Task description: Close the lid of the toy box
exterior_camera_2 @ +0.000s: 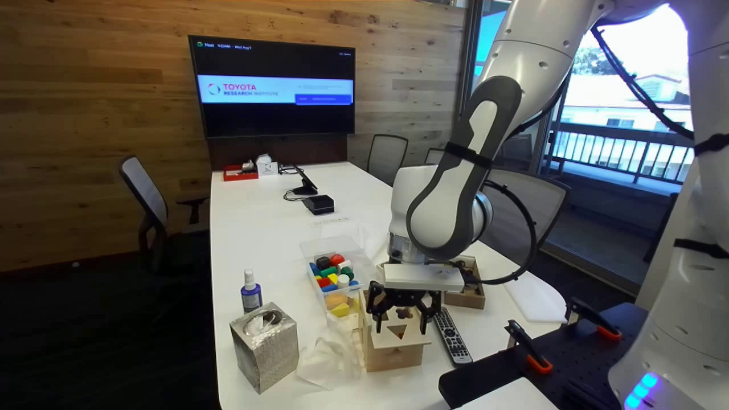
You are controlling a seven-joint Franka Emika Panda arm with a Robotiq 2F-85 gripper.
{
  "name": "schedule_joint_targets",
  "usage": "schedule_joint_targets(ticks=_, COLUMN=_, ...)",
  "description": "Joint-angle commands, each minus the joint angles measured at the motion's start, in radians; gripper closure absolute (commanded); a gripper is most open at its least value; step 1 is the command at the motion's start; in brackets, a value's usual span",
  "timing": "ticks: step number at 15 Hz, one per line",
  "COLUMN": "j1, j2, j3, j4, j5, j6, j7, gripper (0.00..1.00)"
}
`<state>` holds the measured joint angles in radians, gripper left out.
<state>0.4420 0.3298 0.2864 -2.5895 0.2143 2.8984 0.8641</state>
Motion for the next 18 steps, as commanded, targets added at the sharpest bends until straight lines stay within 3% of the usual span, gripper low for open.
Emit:
schedule_joint_targets(ticks=1, j1=0.046, j2=0.076, j3=-0.048, j4=0.037, j5=-0.023, j6=0.027, j7=0.018, gripper=0.0)
schedule_joint_targets(ticks=10, j1=0.042, j2=0.181, j3=-0.068, j4=0.092, j5=-0.007, j6=0.078, j7=-0.051, gripper=0.0)
schedule_joint_targets(ticks=15, j1=0.144, j2=0.158, j3=-0.158, j4=0.07, j5=-0.048, j6=0.107, j7=0.0, gripper=0.0)
schedule_joint_targets(ticks=18, j1=0.269, j2=0.155, j3=-0.281, j4=0.072, j5=-0.104, j6=0.12, j7=0.033, gripper=0.0)
